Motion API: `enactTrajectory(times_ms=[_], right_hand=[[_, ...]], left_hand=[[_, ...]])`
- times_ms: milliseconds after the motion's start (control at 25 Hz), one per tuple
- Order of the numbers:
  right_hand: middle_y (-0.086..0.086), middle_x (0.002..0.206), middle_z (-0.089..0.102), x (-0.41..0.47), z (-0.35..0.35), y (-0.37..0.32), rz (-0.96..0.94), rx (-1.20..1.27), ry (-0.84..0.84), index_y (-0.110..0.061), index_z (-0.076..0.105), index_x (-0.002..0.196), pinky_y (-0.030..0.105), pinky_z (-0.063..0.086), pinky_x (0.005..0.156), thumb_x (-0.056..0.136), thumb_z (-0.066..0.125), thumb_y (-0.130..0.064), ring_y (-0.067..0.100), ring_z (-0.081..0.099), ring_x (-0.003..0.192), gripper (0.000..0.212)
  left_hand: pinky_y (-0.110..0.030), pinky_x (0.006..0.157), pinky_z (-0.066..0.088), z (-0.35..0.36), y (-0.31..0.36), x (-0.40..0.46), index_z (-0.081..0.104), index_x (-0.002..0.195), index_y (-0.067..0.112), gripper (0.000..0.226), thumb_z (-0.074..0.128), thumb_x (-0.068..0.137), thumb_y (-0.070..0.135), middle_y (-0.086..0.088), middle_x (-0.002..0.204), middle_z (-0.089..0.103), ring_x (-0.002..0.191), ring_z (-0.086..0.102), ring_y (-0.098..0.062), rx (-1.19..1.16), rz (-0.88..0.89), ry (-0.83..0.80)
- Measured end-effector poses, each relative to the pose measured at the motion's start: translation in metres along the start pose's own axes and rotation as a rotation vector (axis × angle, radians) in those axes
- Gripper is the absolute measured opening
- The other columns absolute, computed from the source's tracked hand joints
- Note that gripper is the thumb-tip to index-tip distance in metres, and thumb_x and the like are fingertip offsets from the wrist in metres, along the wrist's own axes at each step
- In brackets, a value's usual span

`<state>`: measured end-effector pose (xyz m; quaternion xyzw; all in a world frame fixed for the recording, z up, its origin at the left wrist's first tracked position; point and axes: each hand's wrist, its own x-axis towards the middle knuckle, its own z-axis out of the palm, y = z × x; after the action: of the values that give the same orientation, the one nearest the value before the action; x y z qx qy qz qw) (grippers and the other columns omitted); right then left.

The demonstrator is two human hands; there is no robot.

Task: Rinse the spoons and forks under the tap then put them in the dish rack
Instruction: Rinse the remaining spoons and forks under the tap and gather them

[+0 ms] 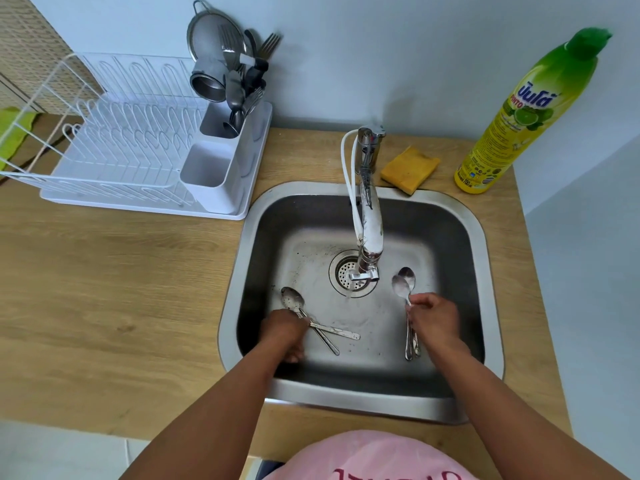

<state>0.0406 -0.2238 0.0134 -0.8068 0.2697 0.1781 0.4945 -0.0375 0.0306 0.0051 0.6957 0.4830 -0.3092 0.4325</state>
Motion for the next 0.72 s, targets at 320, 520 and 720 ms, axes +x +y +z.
enactTrajectory(times_ms=[320,520,720], right_hand=[[0.026,0.103,0.072,0.022,0.002,-0.005,-0.179,-0.466,0.131,-0.002,0.067,0.103,0.036,0.054,0.079,0.085,0.057,0.003,0.043,0.068,0.094,0.021],[0.028,0.105,0.069,0.018,-0.004,-0.003,-0.237,-0.682,0.029,-0.002,0.061,0.105,0.038,0.054,0.075,0.082,0.054,0.006,0.045,0.068,0.092,0.026],[0.011,0.099,0.073,-0.014,0.005,-0.019,-0.450,-0.490,-0.050,-0.008,0.070,0.100,0.024,0.045,0.075,0.087,0.065,-0.007,0.028,0.068,0.087,0.015]], left_hand=[[-0.026,0.035,0.050,0.012,0.008,0.012,0.059,0.082,0.003,0.014,0.058,0.096,0.008,-0.013,0.062,0.061,0.036,0.060,-0.020,-0.343,-0.113,-0.012],[-0.030,0.038,0.054,0.012,0.006,0.008,0.060,0.099,0.002,0.011,0.062,0.093,0.010,-0.011,0.068,0.062,0.052,0.065,-0.022,-0.472,-0.110,-0.030],[-0.030,0.046,0.058,0.008,0.016,-0.011,0.066,0.087,0.002,0.009,0.066,0.091,0.011,-0.010,0.067,0.066,0.048,0.068,-0.019,-0.573,0.042,-0.083]])
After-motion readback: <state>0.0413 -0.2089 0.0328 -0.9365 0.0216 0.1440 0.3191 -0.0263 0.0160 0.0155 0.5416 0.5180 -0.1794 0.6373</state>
